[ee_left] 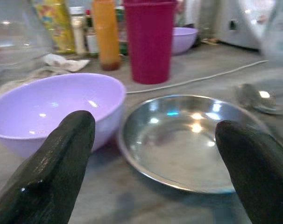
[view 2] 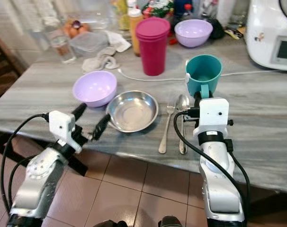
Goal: Setting the table
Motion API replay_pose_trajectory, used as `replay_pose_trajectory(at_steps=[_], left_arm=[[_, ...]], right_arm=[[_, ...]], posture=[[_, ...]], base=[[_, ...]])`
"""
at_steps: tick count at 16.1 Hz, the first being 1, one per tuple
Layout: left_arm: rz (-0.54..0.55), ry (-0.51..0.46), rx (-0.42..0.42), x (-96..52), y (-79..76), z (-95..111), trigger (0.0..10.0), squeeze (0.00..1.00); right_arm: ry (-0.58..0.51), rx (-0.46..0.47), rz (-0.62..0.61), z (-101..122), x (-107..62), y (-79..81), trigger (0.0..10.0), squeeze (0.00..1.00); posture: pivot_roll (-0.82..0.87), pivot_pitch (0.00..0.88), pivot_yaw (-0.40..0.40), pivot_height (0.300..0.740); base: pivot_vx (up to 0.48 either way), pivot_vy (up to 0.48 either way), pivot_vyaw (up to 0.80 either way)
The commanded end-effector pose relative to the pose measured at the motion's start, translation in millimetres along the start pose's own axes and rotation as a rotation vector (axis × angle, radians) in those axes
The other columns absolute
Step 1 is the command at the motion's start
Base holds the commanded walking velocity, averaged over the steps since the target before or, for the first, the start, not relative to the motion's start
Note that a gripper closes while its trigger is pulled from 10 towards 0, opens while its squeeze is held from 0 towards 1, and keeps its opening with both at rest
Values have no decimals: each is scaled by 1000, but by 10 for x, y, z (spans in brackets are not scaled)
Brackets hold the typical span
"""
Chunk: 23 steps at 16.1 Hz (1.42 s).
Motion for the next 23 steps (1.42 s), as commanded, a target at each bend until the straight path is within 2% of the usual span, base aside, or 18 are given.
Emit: replay_pose_trajectory(at_steps=[1, 4, 7, 9, 11, 15, 18, 20, 23], left_arm=[[-59, 10, -7, -23, -68, -3, 10000, 0], [-106, 10, 16, -8, -150, -2, 10000, 0], [-154, 13, -24, -35, -211, -37, 10000, 0], [-169, 13, -34, -44, -229, -37, 10000, 0], [-176, 12, -34, -58, -254, -30, 10000, 0], [-144, -2, -29, -44, -215, 23, 10000, 0], [-154, 2, -37, -52, -260, 19, 10000, 0], [-156, -2, -41, -41, -261, 27, 10000, 0], [-173, -13, -47, -13, -289, 53, 10000, 0]], right_arm=[[-28, -10, 27, 74, 29, 19, 10000, 0], [-24, 18, 73, 103, 136, 30, 10000, 0], [-20, -10, 184, 101, 272, 133, 10000, 0], [-20, -13, 208, 101, 302, 154, 10000, 0], [-10, 3, 293, 68, 384, 274, 10000, 0], [-39, 4, 347, 96, 417, 391, 10000, 0], [-47, 16, 384, 102, 436, 490, 10000, 0], [-32, 27, 437, 33, 426, 567, 10000, 0], [-26, 26, 419, -12, 515, 487, 10000, 0]], posture=[[-288, 176, 114, 740], [-292, 183, 119, 740], [-289, 189, 111, 740], [-286, 192, 110, 740], [-278, 203, 106, 740], [-268, 216, 107, 740], [-269, 221, 109, 740], [-269, 221, 109, 740], [-272, 215, 110, 740]], base=[[0, 0, 0], [0, 0, 0], [0, 0, 0], [0, 0, 0], [0, 0, 0], [0, 0, 0], [0, 0, 0], [0, 0, 0], [0, 0, 0]])
Point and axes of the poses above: a point about 5 cm out from each wrist's last joint towards the gripper, its own x axis pointing out of the wrist towards the gripper, its own z axis along the axis of the wrist's last joint, y = z × x, the point moved 4 cm from there along x, pointing out of the wrist towards the gripper, and after that the axes turned 6 degrees about x, right-handed, at the moved point
